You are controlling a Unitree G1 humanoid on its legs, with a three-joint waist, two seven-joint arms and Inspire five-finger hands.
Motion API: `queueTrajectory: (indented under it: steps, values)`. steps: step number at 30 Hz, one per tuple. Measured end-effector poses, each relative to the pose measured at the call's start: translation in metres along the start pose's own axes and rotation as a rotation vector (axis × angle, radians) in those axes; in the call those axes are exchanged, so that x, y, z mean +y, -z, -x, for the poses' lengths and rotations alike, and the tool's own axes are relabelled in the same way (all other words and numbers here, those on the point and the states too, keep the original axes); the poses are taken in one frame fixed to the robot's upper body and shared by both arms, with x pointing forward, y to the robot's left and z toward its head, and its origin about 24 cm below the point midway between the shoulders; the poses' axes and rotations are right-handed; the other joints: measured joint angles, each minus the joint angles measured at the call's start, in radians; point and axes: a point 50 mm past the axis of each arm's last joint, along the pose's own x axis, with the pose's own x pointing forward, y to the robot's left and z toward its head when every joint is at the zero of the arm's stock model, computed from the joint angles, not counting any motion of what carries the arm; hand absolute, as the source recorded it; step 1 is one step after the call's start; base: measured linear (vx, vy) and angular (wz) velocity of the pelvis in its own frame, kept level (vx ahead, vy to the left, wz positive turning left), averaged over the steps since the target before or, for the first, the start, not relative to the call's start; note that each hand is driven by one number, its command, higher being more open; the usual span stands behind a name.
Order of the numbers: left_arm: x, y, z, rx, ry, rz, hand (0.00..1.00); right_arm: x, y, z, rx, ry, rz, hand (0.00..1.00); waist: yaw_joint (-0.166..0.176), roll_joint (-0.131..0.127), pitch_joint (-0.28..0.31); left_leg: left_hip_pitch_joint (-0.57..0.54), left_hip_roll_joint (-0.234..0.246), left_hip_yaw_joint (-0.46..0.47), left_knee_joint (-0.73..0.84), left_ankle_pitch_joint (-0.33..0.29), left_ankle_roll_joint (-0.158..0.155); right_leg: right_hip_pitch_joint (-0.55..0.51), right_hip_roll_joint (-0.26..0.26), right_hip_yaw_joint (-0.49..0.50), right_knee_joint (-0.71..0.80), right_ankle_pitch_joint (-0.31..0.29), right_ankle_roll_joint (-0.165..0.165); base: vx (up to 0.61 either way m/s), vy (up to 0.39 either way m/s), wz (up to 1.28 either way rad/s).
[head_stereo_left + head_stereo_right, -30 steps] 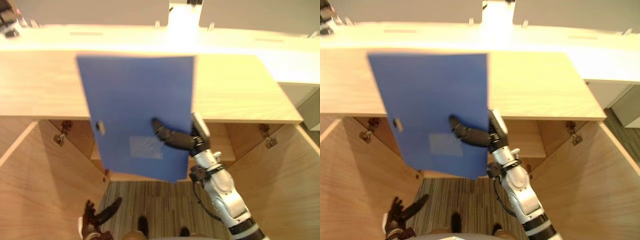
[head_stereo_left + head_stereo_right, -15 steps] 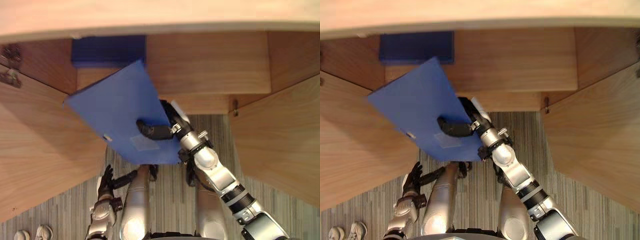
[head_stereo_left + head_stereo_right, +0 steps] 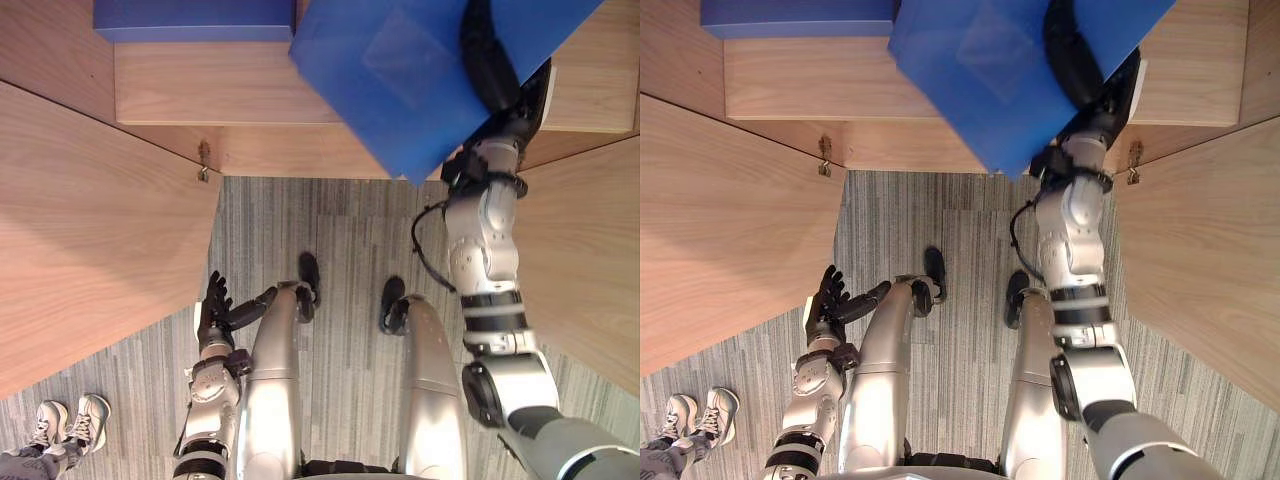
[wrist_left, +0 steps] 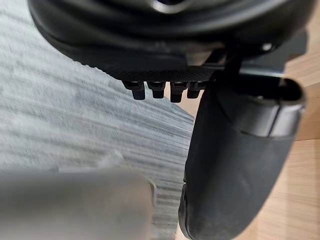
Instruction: Walk over to the cabinet, pick up the folder, carry it to the office cabinet, place the folder inside the office cabinet, then close the office cabinet door
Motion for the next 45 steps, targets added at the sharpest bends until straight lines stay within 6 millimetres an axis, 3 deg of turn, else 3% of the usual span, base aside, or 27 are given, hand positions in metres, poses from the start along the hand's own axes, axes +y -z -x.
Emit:
queueTrajectory:
  steps: [1, 5, 10, 15, 22, 33, 34, 40, 45]
  values:
    - [-0.001, -0.001, -0.001, -0.003, 0.001, -0.001, 1.0, -0.001, -0.001, -0.003, 0.008, 0.028, -0.046, 1.0, 0.002, 0.0, 0.0, -0.002, 0.001, 0.0, 0.0, 0.0, 0.0, -0.002, 0.0, -0.001, 0.001, 0.0, 0.0, -0.03, -0.067, 0.01]
    - [-0.007, -0.002, -0.002, -0.006, -0.003, 0.004, 1.0, -0.006, -0.002, -0.019, 0.05, 0.193, -0.295, 1.0, 0.015, 0.0, 0.0, -0.009, 0.003, -0.002, -0.002, 0.002, 0.003, -0.005, 0.0, -0.007, -0.003, 0.0, -0.001, 0.0, -0.061, 0.02]
    - [-0.015, -0.005, -0.003, -0.013, -0.003, 0.022, 1.0, 0.001, -0.021, -0.033, 0.003, 0.274, -0.543, 1.0, 0.027, 0.003, -0.002, -0.009, -0.007, -0.007, -0.021, 0.019, 0.007, -0.005, -0.007, -0.015, -0.013, 0.0, -0.002, 0.0, -0.064, 0.06]
    - [-0.024, -0.005, -0.003, -0.011, 0.013, 0.028, 1.0, -0.002, -0.023, -0.033, -0.023, 0.325, -0.632, 1.0, 0.033, 0.011, -0.007, 0.007, -0.018, -0.023, -0.05, 0.036, -0.001, 0.019, -0.014, -0.036, -0.032, 0.0, -0.004, -0.01, -0.07, 0.12]
    - [-0.023, -0.004, -0.003, -0.006, 0.012, 0.026, 1.0, 0.024, -0.011, -0.021, 0.007, 0.075, -0.339, 1.0, 0.012, 0.011, -0.007, 0.036, -0.015, -0.021, -0.073, 0.039, -0.003, 0.046, -0.011, -0.038, -0.053, 0.003, -0.009, -0.01, -0.057, 0.0]
    - [-0.017, 0.01, -0.001, 0.045, 0.019, -0.004, 1.0, 0.018, 0.027, 0.002, 0.142, -0.319, 0.311, 1.0, -0.015, 0.009, -0.008, 0.121, 0.002, 0.021, -0.131, 0.04, 0.002, 0.125, 0.0, -0.028, -0.129, 0.028, -0.006, 0.0, -0.032, -0.06]
    - [-0.016, 0.011, -0.001, 0.047, 0.02, -0.01, 1.0, 0.015, 0.031, 0.005, 0.152, -0.351, 0.364, 0.0, -0.018, 0.008, -0.009, 0.127, 0.003, 0.024, -0.138, 0.04, 0.003, 0.131, 0.0, -0.028, -0.138, 0.031, -0.005, 0.01, -0.022, -0.04]
    - [-0.016, 0.012, -0.002, 0.047, 0.033, -0.039, 1.0, -0.018, 0.044, 0.018, 0.19, -0.437, 0.686, 0.0, -0.02, 0.002, -0.012, 0.136, 0.003, 0.033, -0.158, 0.042, 0.006, 0.147, -0.007, -0.038, -0.164, 0.035, -0.002, 0.04, -0.024, 0.02]
    - [-0.014, 0.017, -0.003, 0.071, 0.031, -0.054, 1.0, -0.036, 0.053, 0.017, 0.282, -0.403, 0.69, 0.0, -0.019, -0.006, -0.023, 0.16, -0.002, 0.047, -0.18, 0.043, 0.008, 0.162, -0.014, -0.037, -0.175, 0.035, -0.002, -0.01, -0.025, 0.01]
